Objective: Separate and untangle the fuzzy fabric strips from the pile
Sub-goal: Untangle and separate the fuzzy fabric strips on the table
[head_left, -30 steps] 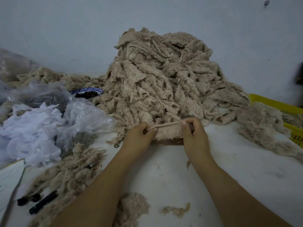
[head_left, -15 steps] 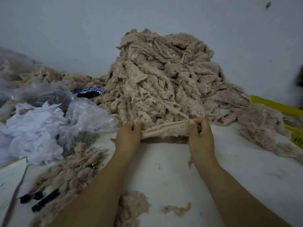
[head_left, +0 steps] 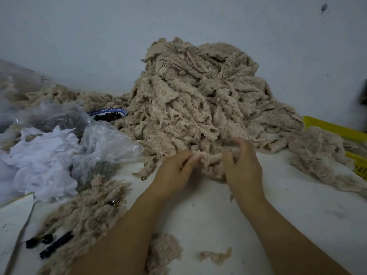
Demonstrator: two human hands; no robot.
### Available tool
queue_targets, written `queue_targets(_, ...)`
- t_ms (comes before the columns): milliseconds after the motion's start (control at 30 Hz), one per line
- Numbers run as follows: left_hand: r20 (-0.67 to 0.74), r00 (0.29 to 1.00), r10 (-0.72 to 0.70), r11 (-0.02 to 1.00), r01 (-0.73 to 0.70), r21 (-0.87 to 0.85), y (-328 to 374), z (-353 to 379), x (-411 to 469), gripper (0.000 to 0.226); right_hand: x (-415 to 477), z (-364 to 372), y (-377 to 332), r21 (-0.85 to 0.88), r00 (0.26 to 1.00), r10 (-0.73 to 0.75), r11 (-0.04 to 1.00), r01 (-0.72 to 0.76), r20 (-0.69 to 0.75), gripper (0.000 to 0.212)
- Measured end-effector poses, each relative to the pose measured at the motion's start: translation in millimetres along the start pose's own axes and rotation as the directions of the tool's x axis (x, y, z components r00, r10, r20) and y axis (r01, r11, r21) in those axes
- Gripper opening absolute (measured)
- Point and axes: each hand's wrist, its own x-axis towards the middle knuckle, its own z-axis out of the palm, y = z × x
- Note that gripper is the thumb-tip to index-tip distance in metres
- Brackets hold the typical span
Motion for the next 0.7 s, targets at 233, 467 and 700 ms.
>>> queue_targets(233,0.014,0.997,-0.077,0.996,0.078,-0.03,-1,5,0,0.026,-15,19,-5,0.183,0.851,-0.182,0.978,0.103,0.492,0.018)
queue_targets(467,0.101,0.983,-0.154,0.988,0.154,0.007,-8,-1,2,0.025,-3,15,3,0.188,0.944,-0.143,0.978,0.089,0.297,0.028)
queue_targets(700,0.028,0.972,-0.235,0.949,0.223,0.223,-15,-5,7,0.03,-8,18,-5,0.324,0.973,-0.077,0.946,0.002,0.218,0.026)
